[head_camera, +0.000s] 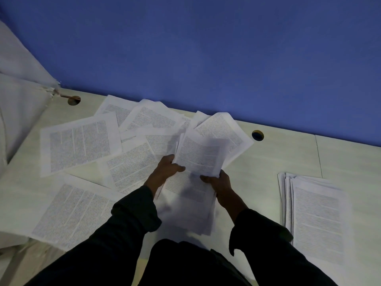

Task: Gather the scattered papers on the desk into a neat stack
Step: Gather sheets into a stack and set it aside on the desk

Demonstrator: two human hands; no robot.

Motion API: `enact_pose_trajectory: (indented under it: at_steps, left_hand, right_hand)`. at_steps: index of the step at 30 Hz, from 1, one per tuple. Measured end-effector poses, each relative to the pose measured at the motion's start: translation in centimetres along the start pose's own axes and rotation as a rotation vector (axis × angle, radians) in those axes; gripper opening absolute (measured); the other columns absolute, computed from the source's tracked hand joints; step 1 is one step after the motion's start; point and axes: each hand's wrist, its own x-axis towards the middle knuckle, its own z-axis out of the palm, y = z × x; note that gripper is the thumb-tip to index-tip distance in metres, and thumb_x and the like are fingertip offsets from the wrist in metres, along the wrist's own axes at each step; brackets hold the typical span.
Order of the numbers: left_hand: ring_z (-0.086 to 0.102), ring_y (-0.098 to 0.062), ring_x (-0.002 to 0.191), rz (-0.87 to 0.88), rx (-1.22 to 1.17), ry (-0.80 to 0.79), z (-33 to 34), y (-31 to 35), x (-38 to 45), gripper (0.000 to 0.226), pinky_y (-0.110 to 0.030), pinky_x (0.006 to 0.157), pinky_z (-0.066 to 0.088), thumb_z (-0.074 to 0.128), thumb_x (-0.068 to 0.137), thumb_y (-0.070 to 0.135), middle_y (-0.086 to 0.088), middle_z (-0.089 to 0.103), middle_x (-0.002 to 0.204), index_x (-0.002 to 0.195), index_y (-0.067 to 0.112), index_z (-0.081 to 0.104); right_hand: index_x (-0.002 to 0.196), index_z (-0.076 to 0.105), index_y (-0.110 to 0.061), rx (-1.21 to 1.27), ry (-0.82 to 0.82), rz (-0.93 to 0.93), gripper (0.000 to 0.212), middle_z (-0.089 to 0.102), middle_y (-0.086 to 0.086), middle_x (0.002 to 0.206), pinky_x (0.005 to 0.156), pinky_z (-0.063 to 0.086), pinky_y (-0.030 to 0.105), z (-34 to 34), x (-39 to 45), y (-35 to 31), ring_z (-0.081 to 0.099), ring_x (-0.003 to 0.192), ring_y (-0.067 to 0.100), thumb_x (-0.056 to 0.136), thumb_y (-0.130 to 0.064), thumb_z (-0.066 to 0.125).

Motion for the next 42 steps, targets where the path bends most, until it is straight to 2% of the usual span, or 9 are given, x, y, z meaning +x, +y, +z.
enact_pose_trajectory:
  at_steps: [6, 10, 16, 24, 30, 34, 37, 40, 42]
  left_hand:
    - [0.067, -0.021, 0.099, 0.154, 0.151, 0.199, -0.8, 1.7, 1.6, 0.016, -0.029, 0.091, 0.051, 0.076, 0.087, 0.009, -0.006, 0.074, 0.103, 0.102, 0.015, 0.076]
    - [0.059, -0.03, 0.123, 0.091, 0.513, 0.298, 0.0, 4.1, 4.5, 0.048, -0.034, 0.106, 0.042, 0.072, 0.091, 0.031, -0.013, 0.065, 0.132, 0.129, 0.004, 0.064]
    - [0.048, -0.038, 0.131, 0.021, 0.727, 0.288, 1.5, 6.2, 8.4, 0.066, -0.047, 0.112, 0.038, 0.061, 0.093, 0.051, -0.019, 0.05, 0.144, 0.14, 0.005, 0.048]
    - [0.033, -0.04, 0.141, 0.155, 0.901, 0.132, 3.8, 9.3, 12.0, 0.092, -0.052, 0.112, 0.032, 0.075, 0.082, 0.052, -0.017, 0.032, 0.157, 0.15, 0.009, 0.031]
    - [0.053, -0.034, 0.131, 0.153, 0.784, -0.048, 5.2, 10.9, 14.1, 0.074, -0.044, 0.105, 0.049, 0.076, 0.087, 0.04, -0.013, 0.053, 0.147, 0.146, 0.011, 0.042]
    - [0.05, -0.029, 0.134, 0.105, 0.593, -0.208, 3.6, 12.0, 13.6, 0.076, -0.042, 0.107, 0.045, 0.08, 0.084, 0.039, -0.005, 0.051, 0.149, 0.147, 0.018, 0.044]
    - [0.051, -0.022, 0.127, 0.015, 0.485, -0.345, 1.5, 12.8, 11.4, 0.083, -0.043, 0.111, 0.041, 0.081, 0.079, 0.047, 0.007, 0.053, 0.137, 0.146, 0.02, 0.041]
    - [0.058, -0.023, 0.122, -0.028, 0.315, -0.446, -0.3, 12.3, 9.3, 0.088, -0.043, 0.108, 0.045, 0.094, 0.063, 0.039, 0.006, 0.063, 0.129, 0.138, 0.02, 0.051]
    - [0.061, -0.022, 0.118, 0.01, 0.222, -0.43, -0.4, 12.3, 8.2, 0.081, -0.046, 0.106, 0.048, 0.096, 0.058, 0.032, 0.003, 0.068, 0.124, 0.129, 0.027, 0.057]
  right_hand:
    - [0.118, 0.068, 0.002, 0.366, 0.157, 0.089, 0.052, 0.075, 0.017, 0.112, 0.093, 0.06, 0.052, -3.5, 0.4, 0.6, 0.071, 0.099, 0.036, 0.07, 0.005, 0.089]
    - [0.123, 0.063, 0.011, 0.608, 0.306, 0.05, 0.047, 0.071, 0.019, 0.12, 0.074, 0.06, 0.035, -5.1, 1.6, 0.2, 0.07, 0.087, 0.029, 0.08, 0.006, 0.082]
    - [0.125, 0.065, 0.005, 0.504, 0.414, 0.034, 0.05, 0.07, 0.015, 0.117, 0.088, 0.055, 0.039, -5.6, 4.9, -2.5, 0.067, 0.1, 0.033, 0.079, 0.002, 0.085]
    - [0.142, 0.04, -0.002, -0.145, 0.49, 0.303, 0.092, 0.042, 0.019, 0.142, 0.106, 0.047, 0.041, -2.6, 8.0, -5.3, 0.047, 0.129, 0.035, 0.076, -0.047, 0.086]
    - [0.146, 0.036, -0.004, 0.077, 0.411, 0.249, 0.092, 0.047, 0.013, 0.144, 0.1, 0.049, 0.041, -1.8, 9.4, -5.8, 0.051, 0.132, 0.035, 0.077, -0.034, 0.089]
    - [0.132, 0.06, -0.003, 0.245, 0.462, 0.082, 0.069, 0.066, 0.014, 0.132, 0.103, 0.054, 0.048, -4.3, 8.6, -3.9, 0.061, 0.123, 0.037, 0.074, -0.027, 0.091]
    - [0.138, 0.06, -0.01, 0.442, 0.198, -0.049, 0.075, 0.065, 0.013, 0.138, 0.105, 0.053, 0.054, -6.5, 7.0, -3.7, 0.063, 0.124, 0.035, 0.075, -0.038, 0.089]
    - [0.151, 0.046, -0.008, 0.566, -0.285, -0.206, 0.052, 0.053, 0.022, 0.15, 0.111, 0.044, 0.06, -8.4, 5.5, -4.0, 0.053, 0.137, 0.041, 0.101, -0.007, 0.062]
    - [0.147, 0.05, -0.004, 0.488, -0.364, -0.231, 0.053, 0.056, 0.025, 0.146, 0.109, 0.046, 0.061, -9.3, 4.7, -4.4, 0.055, 0.135, 0.043, 0.097, 0.009, 0.06]
